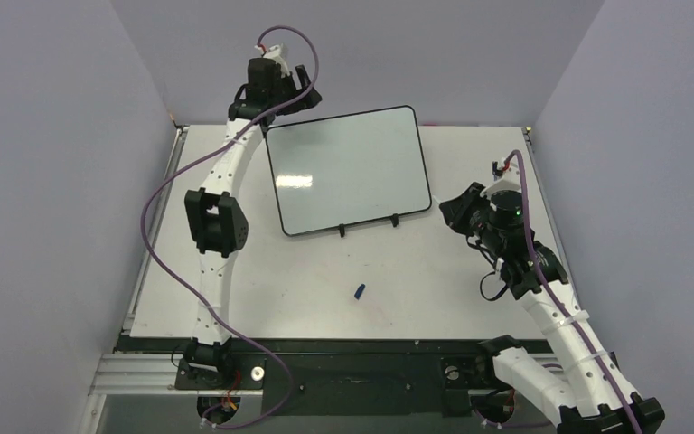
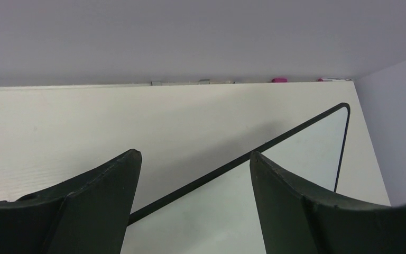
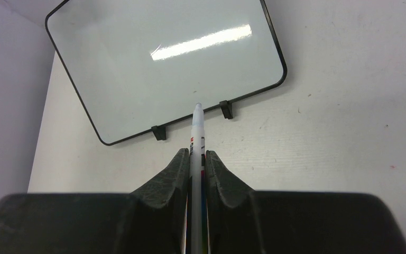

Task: Write a sentence on the whiteboard
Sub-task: Move the whiteboard to the center of the board.

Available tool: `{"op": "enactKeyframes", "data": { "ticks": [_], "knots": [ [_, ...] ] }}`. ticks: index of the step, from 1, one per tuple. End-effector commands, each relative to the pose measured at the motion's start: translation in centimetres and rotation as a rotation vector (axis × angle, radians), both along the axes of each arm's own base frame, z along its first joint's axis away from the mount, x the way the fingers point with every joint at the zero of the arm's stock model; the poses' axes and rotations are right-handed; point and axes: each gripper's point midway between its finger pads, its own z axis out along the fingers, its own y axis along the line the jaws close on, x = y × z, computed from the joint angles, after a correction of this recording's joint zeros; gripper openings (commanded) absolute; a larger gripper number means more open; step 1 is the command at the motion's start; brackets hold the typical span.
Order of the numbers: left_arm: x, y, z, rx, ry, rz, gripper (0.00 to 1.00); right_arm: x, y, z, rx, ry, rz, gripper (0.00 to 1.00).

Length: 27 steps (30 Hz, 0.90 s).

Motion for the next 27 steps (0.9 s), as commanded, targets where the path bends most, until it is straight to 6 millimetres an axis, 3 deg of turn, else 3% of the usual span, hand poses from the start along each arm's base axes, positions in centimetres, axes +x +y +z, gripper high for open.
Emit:
{"op": "enactKeyframes", "data": {
  "ticks": [1,9,27],
  "knots": [
    [1.7,0.8,-1.3,-0.087,-0.006,0.009,0.72,-0.4,-0.4,0.1,-0.01,-0.018,-0.006,0.0],
    [2.0,-1.3,-3.5,-0.162,0.036,-0.08,0.66,-0.4,-0.5,-0.2,-0.014,-0.01,-0.006,0.0],
    [-5.1,-4.2,-3.5,-0.064,0.138,-0.359,0.59,-0.5,-0.5,-0.6,-0.028,-0.002,-0.001,0.0]
  ]
}}
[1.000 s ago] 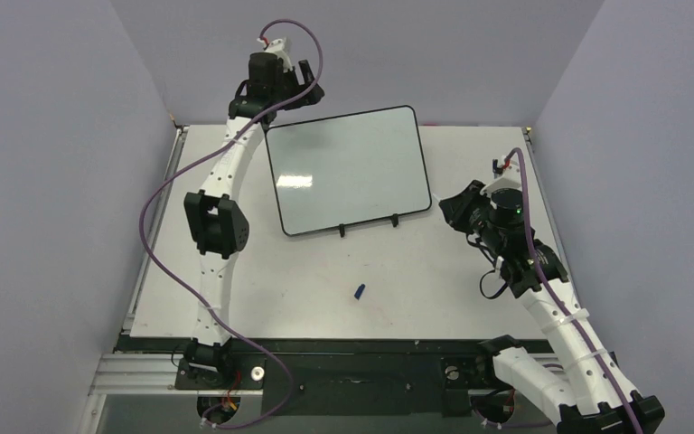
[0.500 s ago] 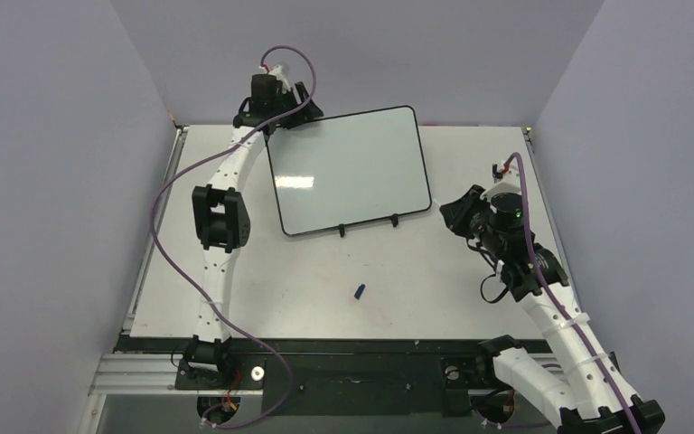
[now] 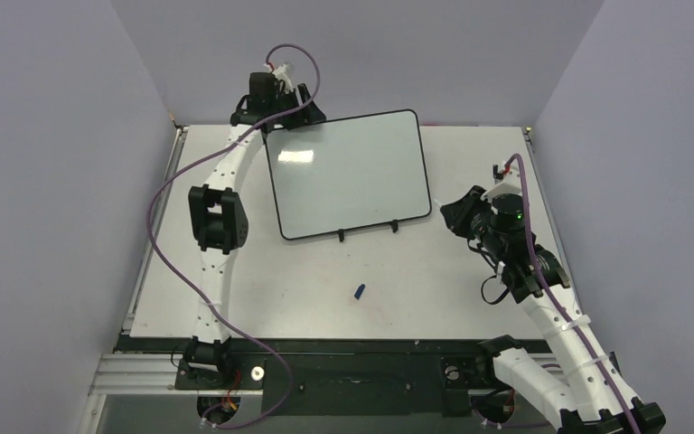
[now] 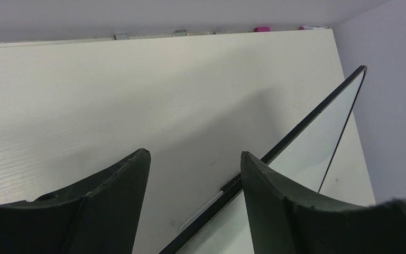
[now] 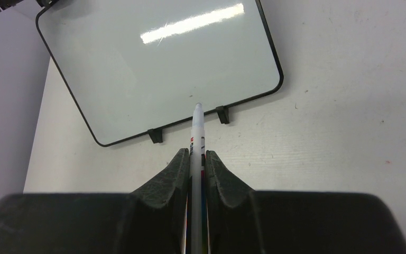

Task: Write a sentence on the whiteboard
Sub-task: Move the whiteboard to the center of the board.

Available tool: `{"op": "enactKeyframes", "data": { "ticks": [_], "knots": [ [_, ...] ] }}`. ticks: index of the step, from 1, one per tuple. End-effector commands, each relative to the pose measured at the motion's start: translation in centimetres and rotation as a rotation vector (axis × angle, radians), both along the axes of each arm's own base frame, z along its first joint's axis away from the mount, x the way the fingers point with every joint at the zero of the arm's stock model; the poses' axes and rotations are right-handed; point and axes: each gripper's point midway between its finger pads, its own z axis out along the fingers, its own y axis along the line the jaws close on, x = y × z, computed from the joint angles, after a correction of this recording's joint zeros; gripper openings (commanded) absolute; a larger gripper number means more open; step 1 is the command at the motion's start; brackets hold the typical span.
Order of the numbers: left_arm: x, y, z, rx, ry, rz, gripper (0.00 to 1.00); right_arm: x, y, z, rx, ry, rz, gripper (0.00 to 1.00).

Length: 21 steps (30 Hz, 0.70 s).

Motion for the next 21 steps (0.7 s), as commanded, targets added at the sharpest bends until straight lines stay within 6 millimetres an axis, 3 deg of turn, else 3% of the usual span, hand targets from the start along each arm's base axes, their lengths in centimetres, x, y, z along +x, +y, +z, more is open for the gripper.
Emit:
{"op": "enactKeyframes", "data": {
  "ticks": [1,17,21],
  "knots": [
    [-4.8,-2.9,3.4,0.025,-0.016,-0.199,0.59,0.2,-0.2,-0.1,-0.016,-0.011,-0.005,0.0],
    [-10.7,-6.6,2.9,0.148,0.023,-0.371,0.53,0.0,-0.3,0.0,-0.016,-0.016,-0.004,0.0],
    [-11.7,-6.5,2.6,0.244,0.028,-0.337,0.5,0.0,-0.2,0.0,-0.012,-0.015,0.001,0.0]
  ]
}}
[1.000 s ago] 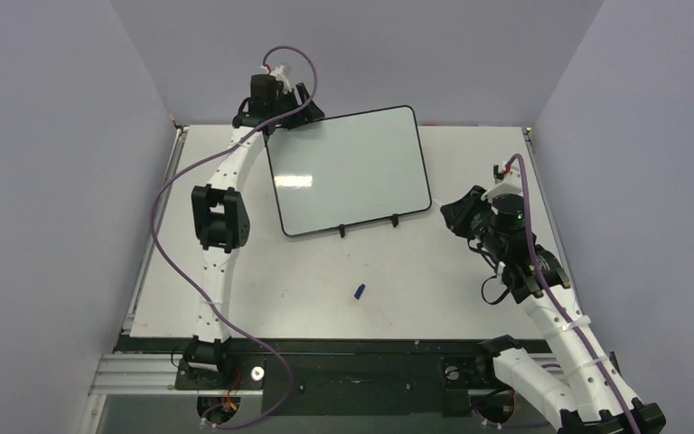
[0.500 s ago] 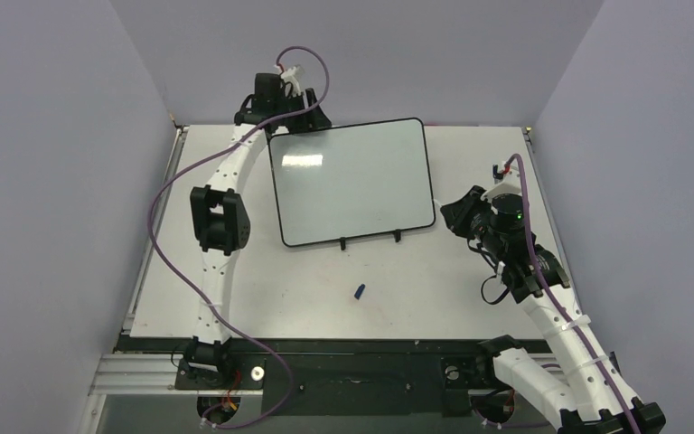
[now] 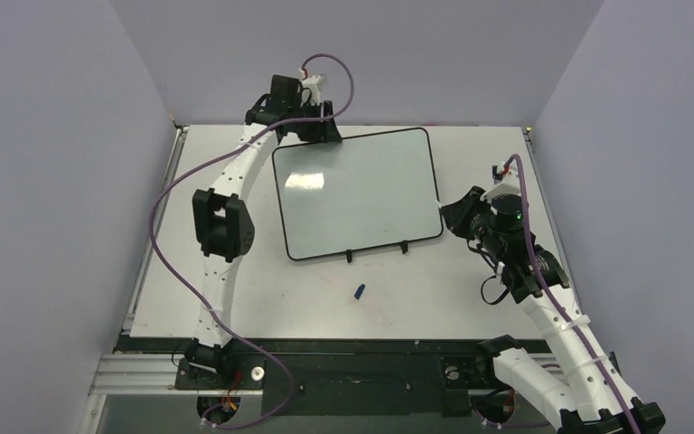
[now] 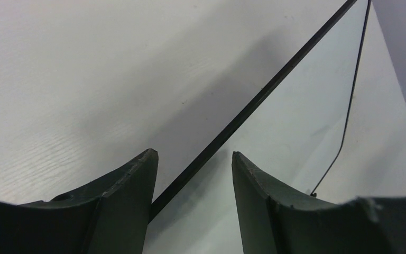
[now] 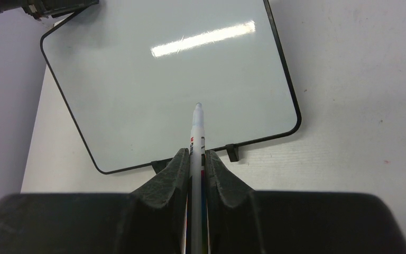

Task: Write a sentence on the whiteboard
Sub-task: Move the whiteboard to the center of the board.

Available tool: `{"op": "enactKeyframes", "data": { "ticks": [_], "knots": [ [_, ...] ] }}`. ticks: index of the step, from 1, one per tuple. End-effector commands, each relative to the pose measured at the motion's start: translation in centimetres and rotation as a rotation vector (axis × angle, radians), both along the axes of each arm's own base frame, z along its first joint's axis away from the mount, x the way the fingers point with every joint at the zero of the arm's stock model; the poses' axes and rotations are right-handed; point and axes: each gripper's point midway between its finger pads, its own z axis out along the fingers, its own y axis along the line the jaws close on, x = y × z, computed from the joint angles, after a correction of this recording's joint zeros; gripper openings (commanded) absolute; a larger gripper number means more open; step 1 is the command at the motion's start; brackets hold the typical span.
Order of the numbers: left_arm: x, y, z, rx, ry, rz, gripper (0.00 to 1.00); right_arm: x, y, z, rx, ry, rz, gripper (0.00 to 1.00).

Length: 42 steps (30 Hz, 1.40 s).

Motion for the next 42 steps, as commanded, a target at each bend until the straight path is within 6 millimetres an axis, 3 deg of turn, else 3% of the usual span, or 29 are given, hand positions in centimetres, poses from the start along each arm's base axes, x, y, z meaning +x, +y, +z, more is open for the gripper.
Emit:
{"op": "enactKeyframes", "data": {
  "ticks": [1,6,16,20,23,26,30,32,33,34,35,36,37,38,39,42],
  "knots": [
    [-5.0,-2.0,2.2,0.089,0.002,-0.078,0.49,0.0,-0.2,0.1,-0.008,-0.016,-0.001,0.0],
    [-6.9,-3.0,3.3,0.066,-0.021,-0.099,0.48,0.0,-0.1,0.2,-0.005,-0.018,0.003,0.0],
    [-10.1,-4.4,3.3,0.034,0.007,-0.19,0.47,-0.2,0.1,0.3,0.001,-0.019,0.013,0.0],
    [-9.8,-3.9,3.6,0.065,0.006,-0.166,0.49,-0.1,0.1,0.3,0.0,-0.019,0.013,0.0],
    [-8.7,-2.7,4.7,0.075,-0.013,-0.115,0.57,-0.1,0.1,0.4,0.0,-0.018,0.017,0.0],
    [-7.9,-1.6,7.0,0.05,-0.049,-0.072,0.71,0.0,0.2,0.7,-0.002,-0.02,0.018,0.0],
    [-7.6,0.4,9.0,0.013,-0.066,-0.005,0.78,0.1,0.2,1.1,-0.001,-0.025,0.02,0.0],
    [-7.9,1.5,9.4,-0.008,-0.07,0.03,0.79,0.2,0.3,1.1,-0.001,-0.025,0.021,0.0],
    [-8.1,2.3,8.1,-0.012,-0.031,0.054,0.79,0.2,0.3,1.2,-0.002,-0.024,0.022,0.0],
    [-8.4,2.9,9.7,-0.035,-0.07,0.067,0.79,0.3,0.3,1.2,-0.003,-0.023,0.023,0.0],
    [-8.7,3.8,8.3,-0.04,-0.028,0.093,0.79,0.4,0.4,1.1,-0.003,-0.02,0.025,0.0],
    [-8.8,4.7,10.0,-0.073,-0.064,0.121,0.78,0.4,0.4,1.2,-0.004,-0.02,0.026,0.0],
    [-9.7,5.3,7.7,-0.072,-0.011,0.131,0.77,0.5,0.5,1.2,-0.006,-0.02,0.029,0.0],
    [-9.9,6.2,9.9,-0.117,-0.068,0.157,0.76,0.5,0.5,1.3,-0.008,-0.022,0.033,0.0],
    [-11.2,6.7,9.4,-0.133,-0.055,0.161,0.75,0.6,0.5,1.4,-0.011,-0.025,0.034,0.0],
    [-12.4,8.8,9.4,-0.206,-0.088,0.212,0.72,0.9,0.9,1.6,-0.012,-0.025,0.052,0.0]
  ]
}}
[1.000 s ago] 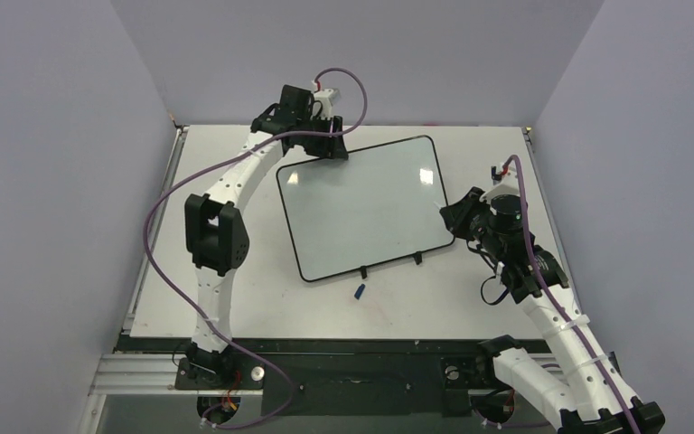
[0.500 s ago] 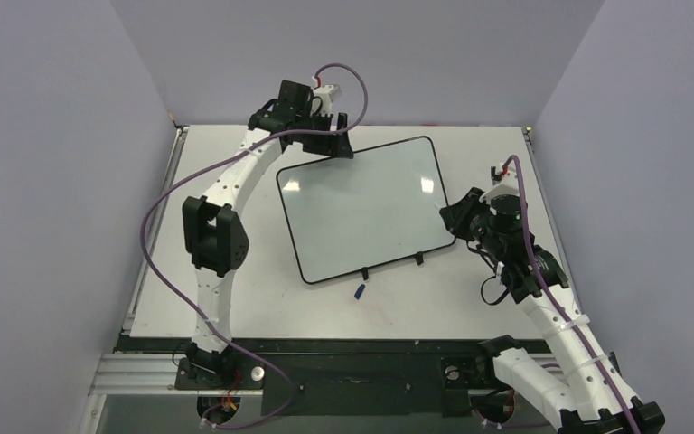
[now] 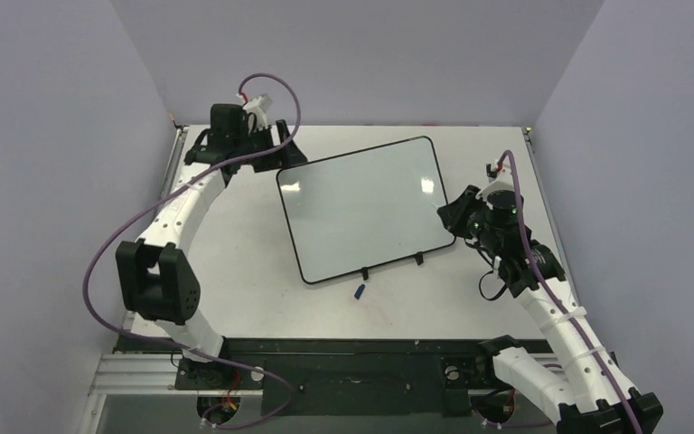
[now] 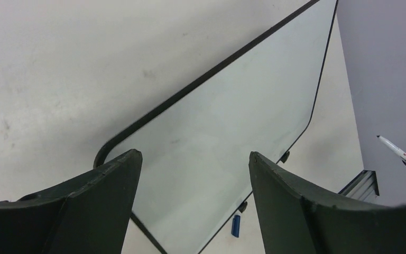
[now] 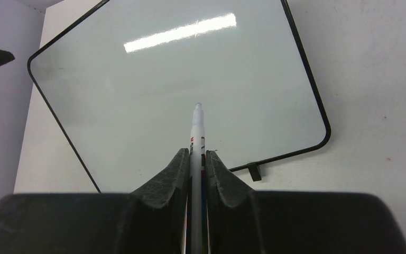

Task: Write a sentence on the whiteboard
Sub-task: Move the whiteboard to the center of the board, then hold the whiteboard on the whiteboard stand.

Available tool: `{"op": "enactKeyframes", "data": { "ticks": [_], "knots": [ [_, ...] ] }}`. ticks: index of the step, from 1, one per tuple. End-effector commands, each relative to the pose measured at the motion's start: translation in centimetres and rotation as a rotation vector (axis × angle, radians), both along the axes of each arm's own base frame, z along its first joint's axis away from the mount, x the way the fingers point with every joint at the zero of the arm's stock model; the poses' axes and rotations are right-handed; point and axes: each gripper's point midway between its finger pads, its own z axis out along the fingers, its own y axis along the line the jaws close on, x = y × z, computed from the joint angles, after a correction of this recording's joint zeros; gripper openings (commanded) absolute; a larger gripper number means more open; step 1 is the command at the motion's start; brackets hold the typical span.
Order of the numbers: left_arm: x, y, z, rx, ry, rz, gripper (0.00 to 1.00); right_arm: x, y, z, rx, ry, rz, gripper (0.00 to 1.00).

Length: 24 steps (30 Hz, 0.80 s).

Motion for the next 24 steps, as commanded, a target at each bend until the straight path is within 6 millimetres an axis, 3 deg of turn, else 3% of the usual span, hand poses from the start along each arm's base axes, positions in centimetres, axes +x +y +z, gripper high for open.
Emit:
{"op": "enactKeyframes", "data": {
  "ticks": [1,5,7,8,9,10,11,12,13,14,15,16,17,18,19,24],
  "knots": [
    [-2.0,1.9,3.8,-0.148,-0.15,0.058,0.71,0.8,0.8,2.9,0.01,-0.071,0.036,0.0],
    [-3.1,4.3,3.2,-0.147,-0.181,0.125,0.7,1.1,2.0,3.2,0.017,-0.069,0.074,0.0],
    [-2.7,5.3,3.2,-0.121,-0.196,0.151,0.7,1.3,2.8,3.4,0.009,-0.071,0.087,0.0],
    [-2.1,5.7,4.2,-0.106,-0.225,0.156,0.71,1.3,3.3,3.5,0.001,-0.07,0.094,0.0],
    [-1.5,5.7,3.5,-0.092,-0.197,0.151,0.71,1.5,3.4,3.5,-0.009,-0.071,0.09,0.0],
    [-0.8,5.5,4.8,-0.078,-0.236,0.122,0.73,1.5,4.1,3.7,-0.013,-0.072,0.105,0.0],
    [0.0,5.5,2.8,-0.045,-0.182,0.104,0.73,1.5,4.2,3.7,-0.022,-0.073,0.102,0.0],
    [0.9,5.2,4.5,-0.045,-0.212,0.078,0.73,1.4,4.8,3.9,-0.025,-0.073,0.117,0.0],
    [1.6,4.9,1.7,-0.023,-0.133,0.041,0.73,1.4,4.9,4.0,-0.029,-0.075,0.117,0.0],
    [2.1,4.1,3.3,-0.051,-0.153,-0.015,0.73,1.4,5.2,4.0,-0.031,-0.074,0.124,0.0],
    [2.8,3.7,0.7,-0.055,-0.074,-0.046,0.73,1.4,5.2,4.1,-0.034,-0.075,0.122,0.0],
    [3.1,2.8,2.1,-0.092,-0.09,-0.104,0.7,1.3,5.2,4.1,-0.036,-0.071,0.124,0.0],
    [3.6,2.4,0.1,-0.108,-0.028,-0.134,0.69,1.3,5.2,4.0,-0.039,-0.069,0.122,0.0],
    [3.8,1.6,1.2,-0.147,-0.042,-0.188,0.67,1.2,5.2,4.0,-0.042,-0.066,0.122,0.0],
    [4.1,1.2,-0.4,-0.163,0.011,-0.208,0.67,1.1,5.1,4.0,-0.048,-0.065,0.12,0.0],
    [4.8,-1.1,-1.1,-0.313,0.088,-0.382,0.61,0.9,4.8,3.7,-0.073,-0.052,0.122,0.0]
  ]
}}
